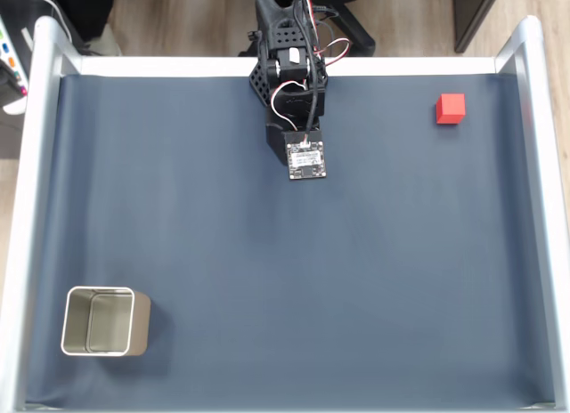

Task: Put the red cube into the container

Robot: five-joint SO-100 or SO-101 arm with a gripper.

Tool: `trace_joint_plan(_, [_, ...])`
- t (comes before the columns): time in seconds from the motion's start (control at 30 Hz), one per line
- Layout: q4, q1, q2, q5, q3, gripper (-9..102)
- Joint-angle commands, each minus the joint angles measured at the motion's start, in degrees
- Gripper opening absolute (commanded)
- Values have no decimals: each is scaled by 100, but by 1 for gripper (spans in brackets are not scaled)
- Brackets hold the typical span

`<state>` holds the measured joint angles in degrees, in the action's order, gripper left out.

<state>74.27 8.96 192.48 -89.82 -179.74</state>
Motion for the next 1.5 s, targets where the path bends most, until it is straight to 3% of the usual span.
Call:
trace_joint_plan(0.0, [-9,-62,-18,281,35,0])
trace_joint_plan(0.77, [-53,-79,-18,193,35,0])
trace_joint_plan(1.23, [-2848,-439,-510,334,132,0])
trace_joint_plan(1.47, [-2865,53,-2127,519,1573,0])
